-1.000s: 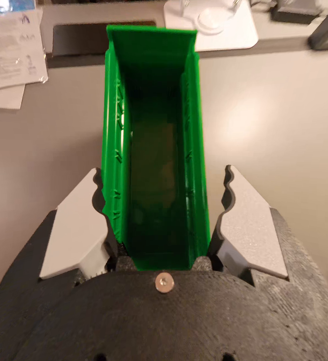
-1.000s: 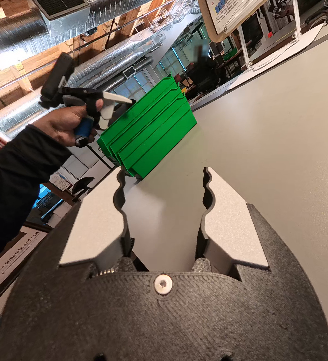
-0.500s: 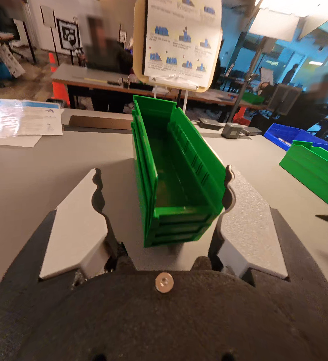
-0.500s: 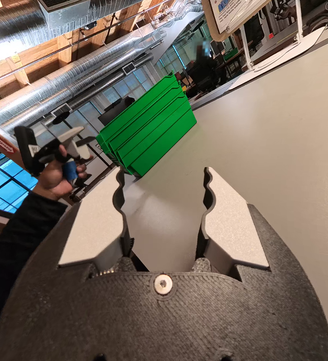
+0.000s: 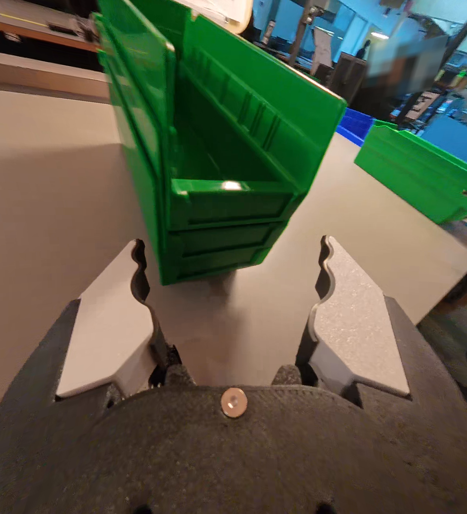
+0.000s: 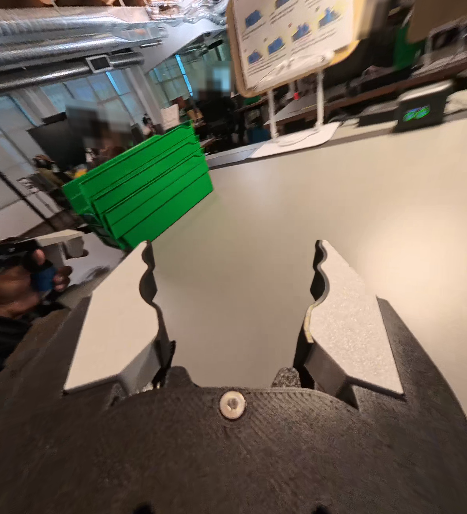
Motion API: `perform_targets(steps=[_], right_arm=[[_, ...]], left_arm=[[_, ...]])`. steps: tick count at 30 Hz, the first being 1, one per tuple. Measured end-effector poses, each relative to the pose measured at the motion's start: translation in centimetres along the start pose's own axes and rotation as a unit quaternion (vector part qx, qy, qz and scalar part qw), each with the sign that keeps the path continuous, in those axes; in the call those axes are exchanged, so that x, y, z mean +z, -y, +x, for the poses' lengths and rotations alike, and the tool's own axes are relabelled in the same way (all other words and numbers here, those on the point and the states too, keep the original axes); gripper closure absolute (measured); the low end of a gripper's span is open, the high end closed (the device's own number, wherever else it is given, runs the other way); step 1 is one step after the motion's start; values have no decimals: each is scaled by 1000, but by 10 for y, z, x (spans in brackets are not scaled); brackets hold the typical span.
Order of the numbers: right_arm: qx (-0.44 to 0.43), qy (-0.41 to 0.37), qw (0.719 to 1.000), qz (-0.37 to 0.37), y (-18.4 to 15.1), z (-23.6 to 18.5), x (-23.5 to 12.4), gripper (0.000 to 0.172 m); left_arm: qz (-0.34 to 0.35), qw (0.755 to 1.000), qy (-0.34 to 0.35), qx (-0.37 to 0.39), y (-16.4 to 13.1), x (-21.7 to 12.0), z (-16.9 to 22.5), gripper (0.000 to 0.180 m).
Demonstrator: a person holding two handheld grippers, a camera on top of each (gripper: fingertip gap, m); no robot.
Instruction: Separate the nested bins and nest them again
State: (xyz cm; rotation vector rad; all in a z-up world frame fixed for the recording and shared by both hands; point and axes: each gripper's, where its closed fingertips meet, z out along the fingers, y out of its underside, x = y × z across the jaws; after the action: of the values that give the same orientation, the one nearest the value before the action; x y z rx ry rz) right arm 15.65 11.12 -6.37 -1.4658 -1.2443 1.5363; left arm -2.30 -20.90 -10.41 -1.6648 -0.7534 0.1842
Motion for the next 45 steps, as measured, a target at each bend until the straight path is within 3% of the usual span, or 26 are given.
perform_targets(steps=[2, 7, 11, 15, 18, 22, 29, 36, 42, 45], right_arm=[[-27, -42, 999, 9, 24, 19, -17, 54], [-89, -167, 982, -12, 80, 80, -52, 42], [-109, -256, 956, -91, 106, 143, -53, 15], [-58, -248, 941, -224, 85, 190, -30, 13], [-39, -259, 909, -323, 59, 216, -22, 13], [-8, -265, 880, -394, 37, 233, -18, 13], [-3, -292, 842, -453, 24, 252, -22, 13], [-10, -286, 852, -438, 39, 251, -15, 13], [-32, -299, 816, -493, 22, 266, -25, 13], [-26, -303, 813, -496, 25, 263, -25, 31]], left_arm=[[-12, 1000, -9, 0, -4, 8, 9, 51], [-18, 996, -85, 2, -11, 13, 47, 59], [18, 993, -116, -29, -7, 8, 61, 66], [58, 993, -102, -29, -3, -1, 59, 68], [46, 994, -96, -3, -9, 1, 63, 69], [14, 996, -74, 43, -21, 9, 68, 71], [16, 996, -70, 58, -23, 10, 70, 74], [19, 995, -65, 67, -23, 10, 71, 75], [23, 995, -66, 68, -22, 9, 71, 76], [24, 995, -65, 69, -22, 9, 71, 77]])
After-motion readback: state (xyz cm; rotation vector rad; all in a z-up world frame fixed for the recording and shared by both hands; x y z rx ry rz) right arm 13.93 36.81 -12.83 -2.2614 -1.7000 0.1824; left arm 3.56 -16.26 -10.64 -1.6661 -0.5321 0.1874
